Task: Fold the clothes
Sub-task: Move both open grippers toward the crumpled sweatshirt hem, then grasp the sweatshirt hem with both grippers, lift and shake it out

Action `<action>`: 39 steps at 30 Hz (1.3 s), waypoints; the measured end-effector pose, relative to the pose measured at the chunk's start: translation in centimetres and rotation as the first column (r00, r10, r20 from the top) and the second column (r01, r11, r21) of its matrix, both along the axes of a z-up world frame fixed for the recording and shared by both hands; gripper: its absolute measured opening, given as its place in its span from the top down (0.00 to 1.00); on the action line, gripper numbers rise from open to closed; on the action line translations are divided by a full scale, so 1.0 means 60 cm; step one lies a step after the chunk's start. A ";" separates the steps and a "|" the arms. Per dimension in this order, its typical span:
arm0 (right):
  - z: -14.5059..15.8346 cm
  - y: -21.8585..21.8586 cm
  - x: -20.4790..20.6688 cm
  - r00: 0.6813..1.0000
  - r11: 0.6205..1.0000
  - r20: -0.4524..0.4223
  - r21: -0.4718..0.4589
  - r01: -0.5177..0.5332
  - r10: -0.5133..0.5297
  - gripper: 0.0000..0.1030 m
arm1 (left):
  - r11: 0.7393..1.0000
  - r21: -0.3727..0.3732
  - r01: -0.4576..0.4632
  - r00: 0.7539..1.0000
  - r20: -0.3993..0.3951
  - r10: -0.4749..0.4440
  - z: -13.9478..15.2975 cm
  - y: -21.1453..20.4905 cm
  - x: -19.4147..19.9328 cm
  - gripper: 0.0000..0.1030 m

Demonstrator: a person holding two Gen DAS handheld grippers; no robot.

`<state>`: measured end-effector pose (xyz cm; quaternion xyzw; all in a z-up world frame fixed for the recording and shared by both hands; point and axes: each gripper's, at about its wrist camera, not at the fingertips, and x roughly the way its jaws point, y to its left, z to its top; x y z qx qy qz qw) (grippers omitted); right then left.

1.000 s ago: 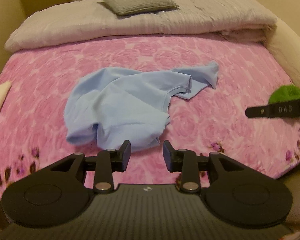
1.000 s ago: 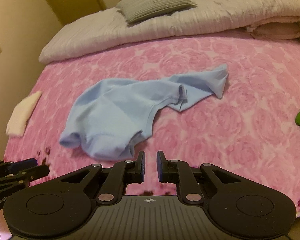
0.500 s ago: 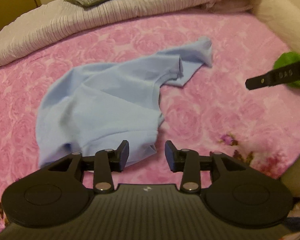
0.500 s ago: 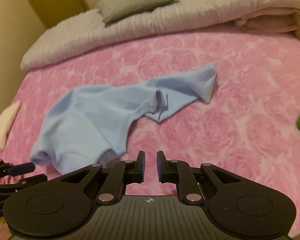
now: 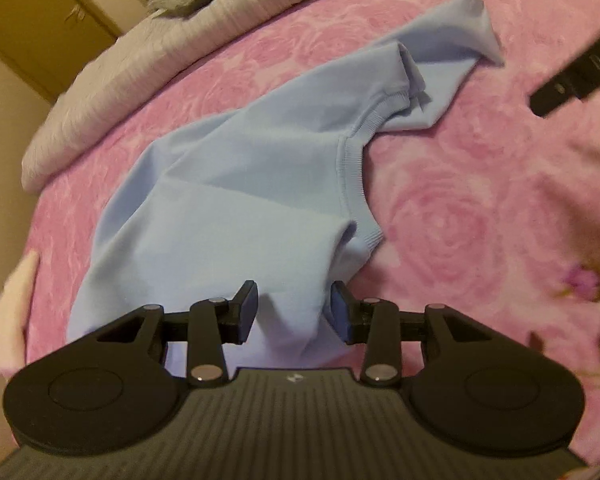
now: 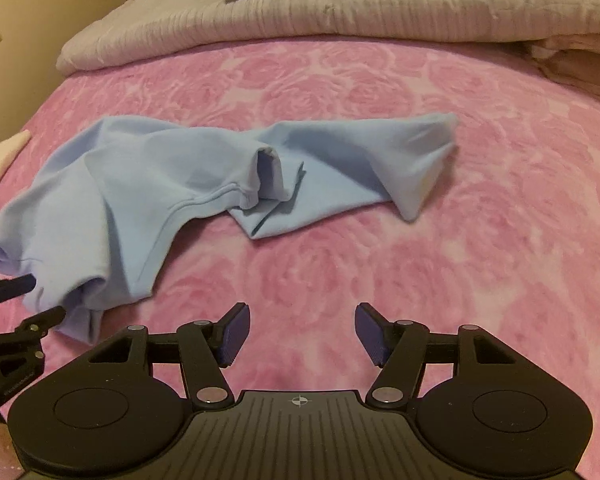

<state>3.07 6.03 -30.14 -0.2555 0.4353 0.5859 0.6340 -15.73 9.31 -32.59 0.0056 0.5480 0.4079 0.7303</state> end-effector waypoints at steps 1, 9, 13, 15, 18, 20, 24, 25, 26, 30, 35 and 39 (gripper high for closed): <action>-0.009 0.010 -0.001 1.000 1.000 -0.003 -0.001 -0.011 0.011 0.40 | 1.000 0.019 0.010 1.000 -0.013 -0.010 -0.009 0.001 0.003 0.65; -0.028 0.065 -0.029 0.984 0.984 0.064 0.058 -0.171 0.167 0.40 | 0.978 0.114 -0.173 0.976 0.155 0.154 0.062 0.059 -0.136 0.90; -0.038 0.090 -0.056 0.963 0.963 0.144 0.110 -0.246 0.229 0.40 | 0.951 0.129 -0.282 0.951 0.171 0.259 0.085 0.100 -0.234 0.90; -0.057 0.105 -0.072 0.937 0.951 0.229 0.102 -0.293 0.264 0.40 | 0.941 0.128 -0.313 0.942 0.172 0.290 0.087 0.115 -0.264 0.90; -0.089 0.118 -0.087 0.874 0.926 0.360 0.061 -0.371 0.327 0.40 | 0.933 0.112 -0.342 0.930 0.181 0.319 0.087 0.131 -0.296 0.90; -0.105 0.117 -0.093 0.823 0.900 0.425 0.040 -0.433 0.377 0.40 | 0.934 0.105 -0.340 0.930 0.187 0.318 0.084 0.132 -0.304 0.90; -0.131 0.102 -0.111 0.665 0.813 0.586 0.018 -0.581 0.463 0.40 | 0.943 0.101 -0.316 0.937 0.186 0.294 0.074 0.129 -0.308 0.90; -0.140 0.100 -0.116 0.621 0.790 0.625 0.013 -0.613 0.472 0.40 | 0.945 0.099 -0.312 0.939 0.187 0.290 0.071 0.128 -0.309 0.90; -0.148 0.098 -0.121 0.575 0.765 0.663 0.005 -0.644 0.479 0.40 | 0.947 0.096 -0.308 0.940 0.188 0.286 0.067 0.127 -0.310 0.90; -0.162 0.112 -0.129 0.515 0.716 0.695 0.000 -0.698 0.502 0.95 | 0.957 0.085 -0.279 0.944 0.209 0.257 0.073 0.126 -0.324 0.90; -0.055 0.122 -0.091 0.767 0.829 0.543 0.209 -0.519 0.343 0.98 | 0.970 0.116 -0.212 0.950 0.258 0.177 0.147 0.133 -0.346 0.91; 0.109 0.094 -0.085 0.858 0.824 0.495 0.423 -0.377 0.138 0.98 | 0.967 0.193 -0.166 0.940 0.329 0.095 0.261 0.151 -0.372 0.91</action>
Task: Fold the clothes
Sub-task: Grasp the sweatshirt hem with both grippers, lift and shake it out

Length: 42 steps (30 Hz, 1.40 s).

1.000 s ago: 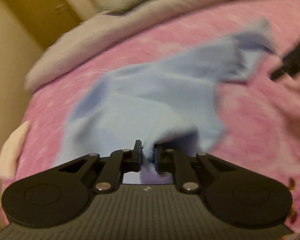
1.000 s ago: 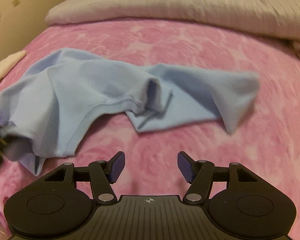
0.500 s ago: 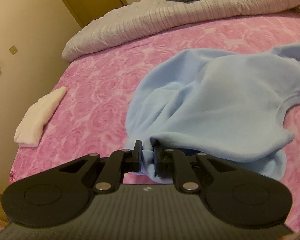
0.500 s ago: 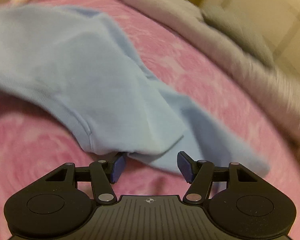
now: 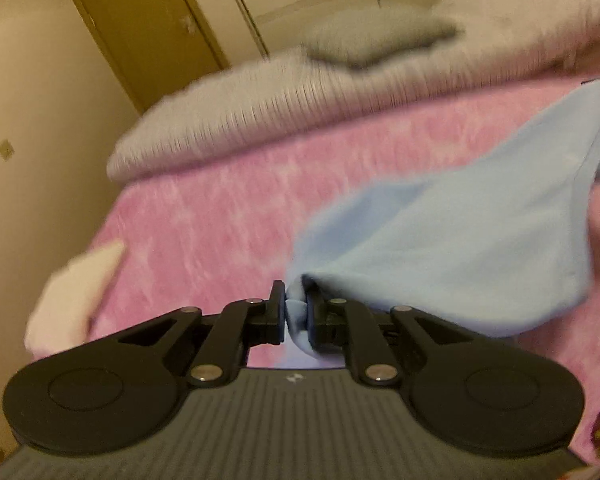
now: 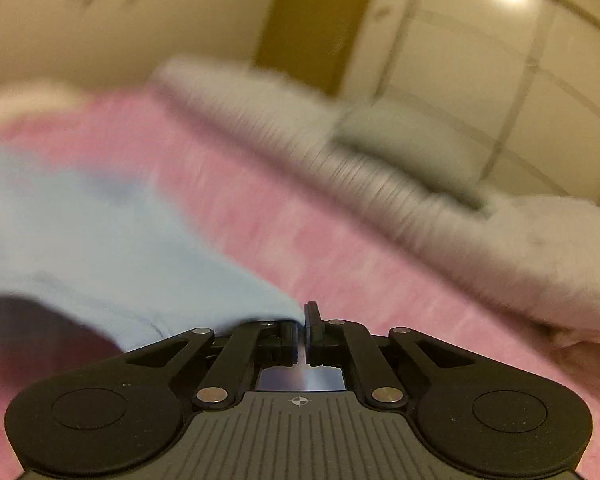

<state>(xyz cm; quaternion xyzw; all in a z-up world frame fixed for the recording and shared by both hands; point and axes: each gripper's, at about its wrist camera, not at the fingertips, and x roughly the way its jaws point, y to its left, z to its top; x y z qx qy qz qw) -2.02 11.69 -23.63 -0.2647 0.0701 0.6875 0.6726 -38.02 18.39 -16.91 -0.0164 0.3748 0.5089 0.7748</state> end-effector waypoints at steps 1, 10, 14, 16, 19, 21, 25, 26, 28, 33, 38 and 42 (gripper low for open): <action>0.042 -0.008 -0.005 1.000 0.999 0.000 0.050 0.022 -0.022 0.98 | 0.999 0.031 0.012 1.000 0.019 -0.013 0.035 0.004 -0.009 0.91; 0.403 -0.087 -0.057 0.988 0.907 0.004 0.399 0.139 -0.153 0.97 | 0.969 0.225 0.097 0.957 0.245 -0.153 0.309 0.031 -0.098 0.91; 0.493 -0.151 -0.082 0.982 0.872 0.027 0.466 0.151 -0.185 0.97 | 0.952 0.269 0.143 0.941 0.261 -0.215 0.347 0.000 -0.118 0.91; 0.518 -0.185 -0.095 0.982 0.872 0.037 0.467 0.149 -0.187 0.97 | 0.953 0.259 0.156 0.928 0.291 -0.231 0.354 -0.014 -0.133 0.91; 0.520 -0.236 -0.116 0.978 0.889 0.059 0.431 0.156 -0.200 0.97 | 0.958 0.226 0.177 0.917 0.316 -0.244 0.353 -0.036 -0.154 0.91; 0.514 -0.275 -0.129 0.975 0.904 0.058 0.391 0.175 -0.214 0.97 | 0.962 0.192 0.195 0.914 0.321 -0.250 0.349 -0.052 -0.166 0.91; 0.514 -0.331 -0.153 0.970 0.917 0.053 0.342 0.206 -0.237 0.97 | 0.963 0.162 0.213 0.905 0.339 -0.257 0.368 -0.071 -0.192 0.91; 0.521 -0.332 -0.157 0.969 0.917 0.061 0.344 0.204 -0.239 0.97 | 0.963 0.160 0.215 0.900 0.350 -0.259 0.376 -0.066 -0.195 0.91; 0.537 -0.334 -0.164 0.967 0.915 0.080 0.351 0.199 -0.241 0.97 | 0.963 0.158 0.219 0.888 0.377 -0.263 0.391 -0.052 -0.200 0.91; 0.523 -0.221 -0.153 0.960 0.916 0.103 0.341 0.212 -0.261 0.97 | 0.970 0.065 0.233 0.883 0.405 -0.239 0.354 0.087 -0.140 0.90; 0.400 0.050 -0.069 0.929 0.927 -0.019 -0.067 0.368 -0.370 0.96 | 0.948 -0.228 0.223 0.914 0.386 -0.122 0.229 0.301 -0.023 0.83; 0.271 0.170 -0.026 0.907 0.840 -0.011 -0.383 0.385 -0.421 0.30 | 0.929 -0.338 0.149 0.963 0.264 -0.059 0.132 0.391 0.039 0.85</action>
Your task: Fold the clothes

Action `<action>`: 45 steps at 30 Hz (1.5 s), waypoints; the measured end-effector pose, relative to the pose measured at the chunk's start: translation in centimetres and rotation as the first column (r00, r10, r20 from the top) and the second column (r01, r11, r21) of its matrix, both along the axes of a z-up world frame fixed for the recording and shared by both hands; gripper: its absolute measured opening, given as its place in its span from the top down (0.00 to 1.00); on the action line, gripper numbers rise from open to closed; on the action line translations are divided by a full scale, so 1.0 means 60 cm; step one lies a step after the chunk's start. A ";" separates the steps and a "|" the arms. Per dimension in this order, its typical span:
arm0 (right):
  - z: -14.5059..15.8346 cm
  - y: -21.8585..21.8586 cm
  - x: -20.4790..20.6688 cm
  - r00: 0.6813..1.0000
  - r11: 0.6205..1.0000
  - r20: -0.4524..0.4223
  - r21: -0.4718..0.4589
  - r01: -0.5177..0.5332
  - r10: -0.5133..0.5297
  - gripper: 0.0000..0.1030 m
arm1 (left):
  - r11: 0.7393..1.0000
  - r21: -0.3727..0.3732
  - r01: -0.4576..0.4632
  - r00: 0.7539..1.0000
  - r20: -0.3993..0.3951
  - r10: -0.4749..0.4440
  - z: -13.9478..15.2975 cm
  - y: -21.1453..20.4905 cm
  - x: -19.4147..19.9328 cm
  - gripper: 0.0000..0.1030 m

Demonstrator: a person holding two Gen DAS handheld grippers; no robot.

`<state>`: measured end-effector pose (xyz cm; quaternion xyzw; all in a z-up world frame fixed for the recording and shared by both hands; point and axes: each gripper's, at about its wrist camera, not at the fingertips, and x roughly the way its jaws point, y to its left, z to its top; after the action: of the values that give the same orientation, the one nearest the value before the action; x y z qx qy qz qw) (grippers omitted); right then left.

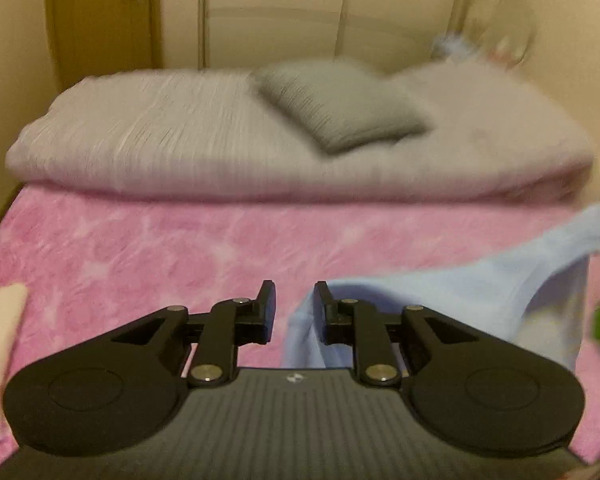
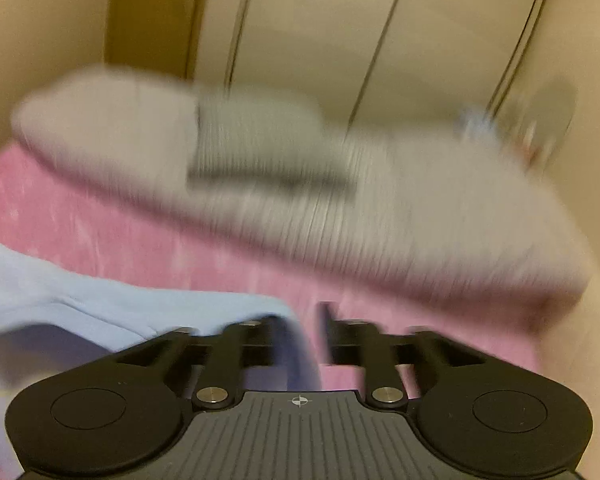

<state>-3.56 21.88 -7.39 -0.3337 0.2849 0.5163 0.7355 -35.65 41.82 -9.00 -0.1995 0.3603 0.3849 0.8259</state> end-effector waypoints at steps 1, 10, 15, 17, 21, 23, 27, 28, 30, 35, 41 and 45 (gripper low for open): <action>-0.020 0.005 0.001 1.000 1.000 -0.020 -0.025 -0.008 0.007 0.24 | 1.000 -0.012 -0.004 1.000 -0.014 0.004 -0.016 0.007 0.005 0.85; -0.152 -0.190 0.082 0.842 0.932 -0.428 -0.006 0.362 -0.330 0.25 | 0.969 -0.242 -0.054 0.999 -0.017 0.051 -0.120 -0.058 -0.026 0.83; -0.285 -0.353 0.117 0.591 0.810 -0.616 -0.139 0.569 -0.521 0.29 | 0.930 -0.359 -0.074 0.997 -0.013 0.074 -0.162 -0.156 -0.018 0.83; -0.329 -0.392 0.123 0.546 0.797 -0.638 -0.187 0.575 -0.543 0.52 | 0.921 -0.384 -0.065 0.998 -0.009 0.067 -0.178 -0.188 -0.008 0.83; -0.413 -0.429 0.129 0.441 0.815 -0.747 -0.227 0.533 -0.497 0.56 | 0.912 -0.405 -0.061 0.998 -0.013 0.061 -0.205 -0.242 0.018 0.83; -0.452 -0.437 0.131 0.389 0.818 -0.788 -0.237 0.524 -0.477 0.55 | 0.907 -0.416 -0.070 0.997 -0.015 0.070 -0.216 -0.263 0.029 0.83; -0.521 -0.430 0.137 0.323 0.824 -0.834 -0.244 0.511 -0.448 0.61 | 0.897 -0.429 -0.103 0.994 -0.005 0.111 -0.232 -0.300 0.030 0.83; -0.526 -0.421 0.136 0.339 0.835 -0.834 -0.234 0.498 -0.436 0.86 | 0.894 -0.432 -0.115 0.992 -0.005 0.126 -0.237 -0.308 0.028 0.83; -0.535 -0.403 0.133 0.378 0.858 -0.830 -0.210 0.469 -0.410 0.95 | 0.886 -0.439 -0.147 0.987 -0.011 0.159 -0.244 -0.323 0.023 0.83; -0.414 -0.356 0.146 0.752 0.952 -0.586 -0.137 0.274 -0.301 1.00 | 0.890 -0.408 -0.206 0.975 -0.013 0.220 -0.215 -0.337 -0.005 0.83; -0.246 -0.373 0.233 0.975 0.969 0.025 -0.104 0.224 -0.223 1.00 | 0.888 -0.364 -0.282 0.956 -0.035 0.290 -0.200 -0.335 -0.052 0.83; -0.253 -0.424 0.336 0.863 0.935 -0.366 -0.062 0.350 -0.348 1.00 | 0.862 -0.396 -0.316 0.943 -0.030 0.332 -0.217 -0.338 -0.075 0.83</action>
<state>16.60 -3.57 -22.57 -0.1704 0.4725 0.4295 0.7505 -40.14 21.56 -22.03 -0.4274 0.3755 0.4333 0.6990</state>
